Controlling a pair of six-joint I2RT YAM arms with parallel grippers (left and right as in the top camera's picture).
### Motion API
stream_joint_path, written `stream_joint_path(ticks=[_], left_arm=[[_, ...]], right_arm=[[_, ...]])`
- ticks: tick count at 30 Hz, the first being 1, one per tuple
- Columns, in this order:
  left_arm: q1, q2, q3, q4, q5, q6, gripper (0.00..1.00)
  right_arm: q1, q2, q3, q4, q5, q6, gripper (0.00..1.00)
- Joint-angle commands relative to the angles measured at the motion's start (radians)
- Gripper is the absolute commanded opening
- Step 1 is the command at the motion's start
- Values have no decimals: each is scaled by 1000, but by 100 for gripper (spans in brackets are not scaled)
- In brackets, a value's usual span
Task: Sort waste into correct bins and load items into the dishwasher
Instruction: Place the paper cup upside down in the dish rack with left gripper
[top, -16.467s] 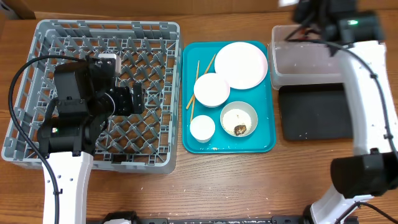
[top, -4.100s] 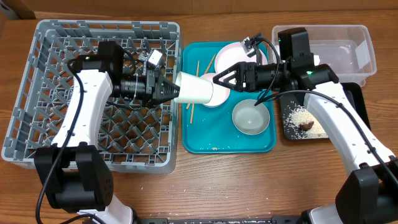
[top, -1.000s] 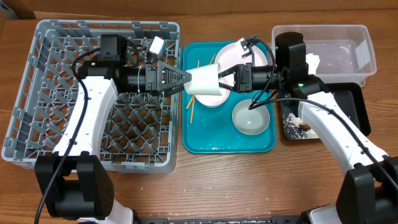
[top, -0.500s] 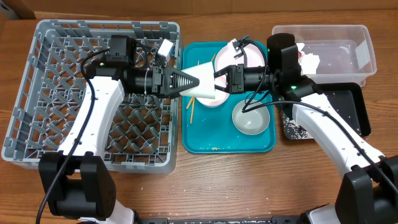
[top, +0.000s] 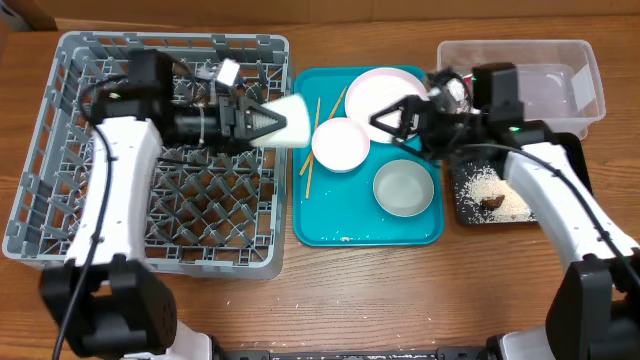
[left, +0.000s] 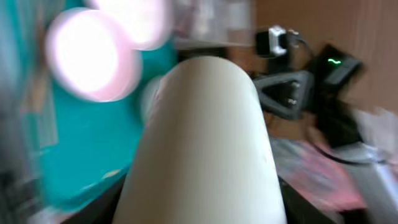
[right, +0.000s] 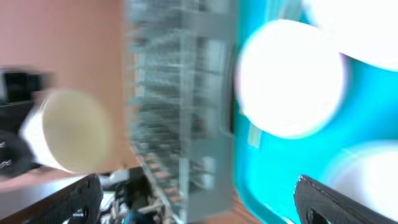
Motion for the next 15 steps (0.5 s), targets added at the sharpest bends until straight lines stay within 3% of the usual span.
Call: stream_joint_path(ticks=[1,2,4,10,15], left_arm=[[-23,-124,191,-135,-595,-43,17],[-44,-152,233,-201,-755,-76,17],[-75,-183,239,-259,-874,-116,17],[-187,-177,186,-396,-1011,-209,16],[-271,-177,-21,-343,-1025,-259,17]], right_arm=[[-9,-32,21,-109,218,-87,100],[-8,-49,38,-192,328,-87,100],[-8,-73,57,-276,430,-87,100],[-9,-106,63,-356,523,-87,100],[-8,-106,62,-355,523,-87,100]])
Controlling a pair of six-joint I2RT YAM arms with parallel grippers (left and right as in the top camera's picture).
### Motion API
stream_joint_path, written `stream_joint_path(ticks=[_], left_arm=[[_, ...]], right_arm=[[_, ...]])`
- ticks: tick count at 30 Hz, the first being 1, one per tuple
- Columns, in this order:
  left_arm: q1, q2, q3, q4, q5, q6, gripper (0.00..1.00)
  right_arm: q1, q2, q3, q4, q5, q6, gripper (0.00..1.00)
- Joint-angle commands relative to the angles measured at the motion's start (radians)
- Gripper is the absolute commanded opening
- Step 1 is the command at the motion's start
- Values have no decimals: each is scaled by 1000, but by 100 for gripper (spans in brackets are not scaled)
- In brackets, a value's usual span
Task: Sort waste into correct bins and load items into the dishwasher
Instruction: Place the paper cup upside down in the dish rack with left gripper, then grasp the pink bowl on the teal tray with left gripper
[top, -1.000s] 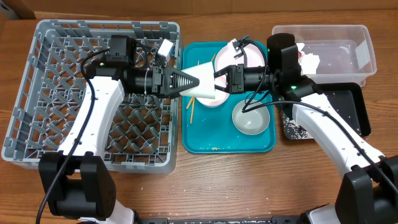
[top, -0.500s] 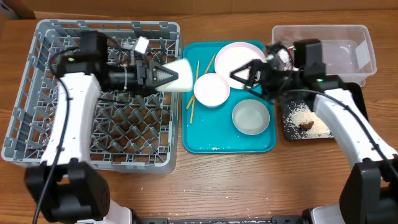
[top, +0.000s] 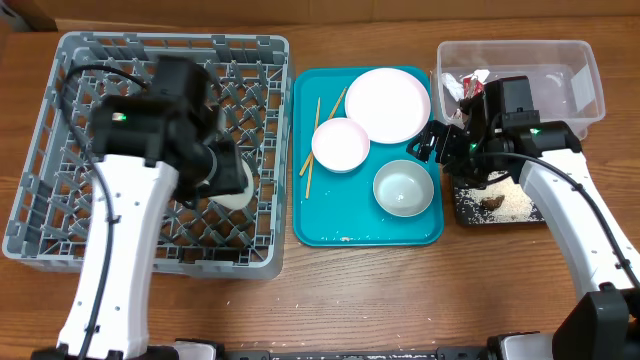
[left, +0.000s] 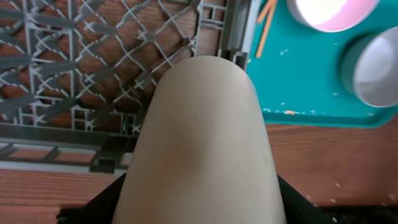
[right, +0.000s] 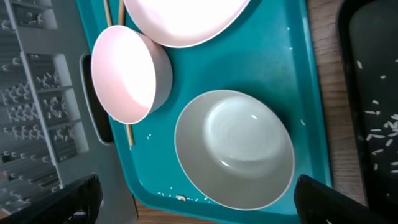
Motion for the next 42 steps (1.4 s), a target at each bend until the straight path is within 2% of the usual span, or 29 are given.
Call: stream_joint_path(ticks=[1,4,9,14,15,18,19,22,27,30,34,36,39,42], left_arm=[[-43,8,-141,65,-59,-59,17],[-54,8,-268,163,-56,-89,17],[-55,8,-375,183,-44,-89,17],[-54,8,-483,276,-42,-89,18],[-54,8,-507,307,-42,-89,25],[-54,8,-522,347,-42,-89,78],[-54,8,-522,349,-42,-88,86],[-54,8,-519,348,-42,-88,99],[-54,8,-426,291,-43,-76,100],[-54,8,-265,217,-52,-54,96],[-56,8,-88,213,-21,-40,94],[-69,8,-26,320,24,-12,91],[-119,34,-33,484,25,-3,89],[-205,144,-27,632,25,41,89]], right_arm=[[-1,-21,30,3,31,-11,100],[-1,-21,31,0,31,-11,100],[-1,-21,30,-4,31,-11,100],[-1,-21,30,-4,31,-11,100],[-1,-21,30,-5,31,-11,100],[-1,-21,30,-5,30,-11,100],[-1,-21,30,-5,30,-11,100],[-1,-21,30,-4,30,-11,100],[-1,-35,31,7,23,-11,96],[-4,-89,44,8,25,-21,96],[-6,-177,101,-31,69,-44,96],[-6,-250,126,-67,122,-44,97],[-6,-309,126,-109,163,-43,97],[-6,-323,126,-167,199,-44,97]])
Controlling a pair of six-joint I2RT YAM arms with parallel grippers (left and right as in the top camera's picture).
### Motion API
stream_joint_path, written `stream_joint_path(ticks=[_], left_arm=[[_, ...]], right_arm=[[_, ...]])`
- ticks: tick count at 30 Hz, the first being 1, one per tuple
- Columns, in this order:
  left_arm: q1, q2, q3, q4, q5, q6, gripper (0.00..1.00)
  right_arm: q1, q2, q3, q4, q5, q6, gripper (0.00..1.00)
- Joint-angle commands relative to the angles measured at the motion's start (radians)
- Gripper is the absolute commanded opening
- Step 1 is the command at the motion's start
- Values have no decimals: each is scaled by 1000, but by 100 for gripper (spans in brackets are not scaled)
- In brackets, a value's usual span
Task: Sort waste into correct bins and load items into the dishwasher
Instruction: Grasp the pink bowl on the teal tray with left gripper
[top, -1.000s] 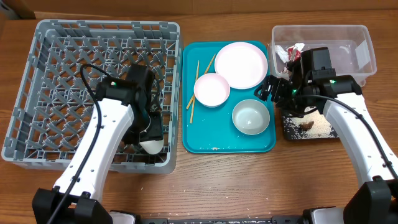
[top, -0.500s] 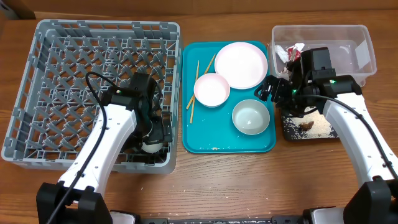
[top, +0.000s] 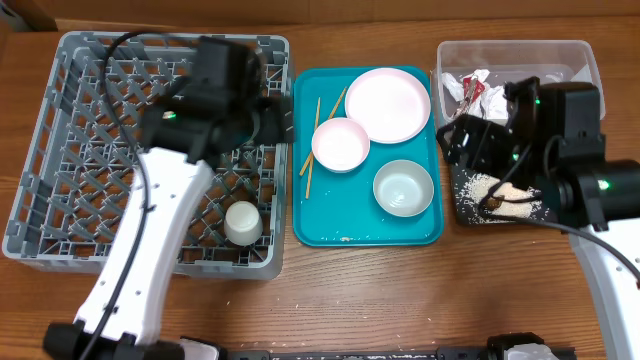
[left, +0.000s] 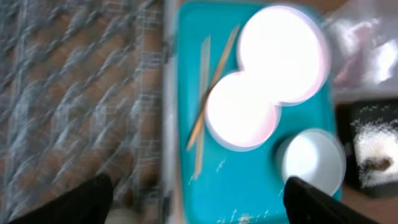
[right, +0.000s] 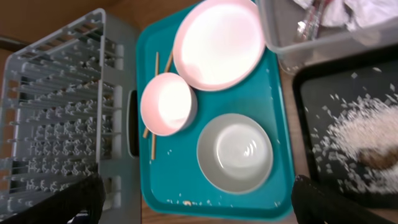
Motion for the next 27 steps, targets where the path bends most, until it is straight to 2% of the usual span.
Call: stream_joint_path(ticks=[1,4,8,11,15,17,18,19,27], left_arm=[[-98,154,34,111,12,82,90],[-152,306,154,107,-48,126,91],[-179,525,361,89,-66,269,92],[-177,606,412,94,-64,366,90],[-161,672,412,80,-63,444,81],[-151,690,411,69,-64,445,71],[-143,704,410,64,-64,445,54],[-138,719,410,58,-61,444,44],[-131,768,409,26,-60,441,47]], right_arm=[[-4,2,15,-38,61,-6,97],[-4,2,15,-63,63,-6,97],[-4,2,15,-66,63,-6,97],[-4,2,14,-73,63,-6,97],[-4,8,8,-83,63,-7,97],[-4,15,8,-85,63,-7,97],[-4,19,8,-85,63,-7,97],[-4,20,8,-87,63,-7,97],[-4,21,8,-89,79,-7,97]])
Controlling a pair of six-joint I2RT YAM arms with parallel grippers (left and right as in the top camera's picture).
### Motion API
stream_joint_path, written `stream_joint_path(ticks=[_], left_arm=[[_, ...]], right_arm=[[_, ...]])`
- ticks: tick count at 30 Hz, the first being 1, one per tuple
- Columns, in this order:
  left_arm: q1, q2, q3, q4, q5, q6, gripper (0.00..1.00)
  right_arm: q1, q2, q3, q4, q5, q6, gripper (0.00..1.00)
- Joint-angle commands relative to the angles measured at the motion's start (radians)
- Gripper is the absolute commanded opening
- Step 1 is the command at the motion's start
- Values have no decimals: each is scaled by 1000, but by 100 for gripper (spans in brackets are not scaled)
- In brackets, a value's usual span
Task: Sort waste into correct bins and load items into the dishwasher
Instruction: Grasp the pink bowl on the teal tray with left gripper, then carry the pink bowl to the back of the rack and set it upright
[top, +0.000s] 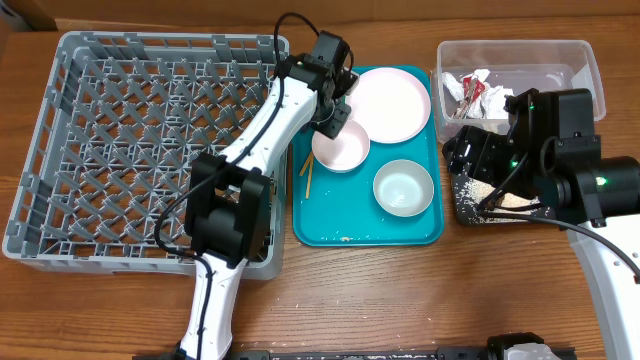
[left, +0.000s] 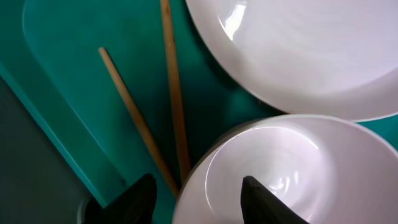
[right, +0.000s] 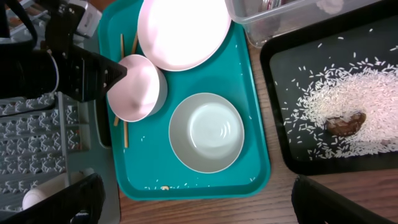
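Observation:
My left gripper (left: 198, 202) is open and low over the small pink bowl (left: 267, 174) on the teal tray (top: 330, 225). One fingertip is outside the bowl's rim and the other inside it. Two wooden chopsticks (left: 174, 87) lie beside the bowl, and the pink plate (left: 311, 50) is just beyond. A pale green bowl (right: 205, 132) sits at the tray's front right. High above the tray, my right gripper (right: 199, 211) is open and holds nothing. A cream cup (right: 34, 198) stands in the grey dish rack (top: 140, 150).
A black tray (right: 336, 106) holding scattered rice and a brown scrap lies right of the teal tray. Behind it stands a clear bin (top: 520, 75) with crumpled wrappers. My left arm reaches across the rack's right side.
My left gripper was high over the rack's right edge and the tray; now it is down at the pink bowl, fingers astride its rim. The right gripper has barely shifted.
My left gripper held the cream cup sideways over the rack, then over the rack's front right part. Later the cup stood in the rack and the gripper was empty, high up. Now it is at the pink bowl. My right gripper was close over the tray, then higher.

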Motion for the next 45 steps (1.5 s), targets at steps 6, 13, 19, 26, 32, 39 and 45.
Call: stream_joint_path(ticks=[6,13,19,26,32,39,45], left_arm=[[-1,15,-17,-3,-2,-8,41],[-1,14,-70,14,-3,-23,27],[-1,13,5,-59,-11,-37,4],[4,13,300,-315,-79,-53,4],[124,7,718,-534,-211,-251,4],[167,16,688,-470,-913,-480,4],[161,16,521,-308,-1115,-485,4]], right_arm=[[-4,2,8,5,36,-7,97],[-4,2,8,13,37,-7,97],[-4,2,8,14,37,-7,97],[-4,2,8,16,37,-7,97],[-4,2,8,44,37,-7,100],[-4,2,8,47,37,-6,100],[-4,2,8,47,37,-6,100]])
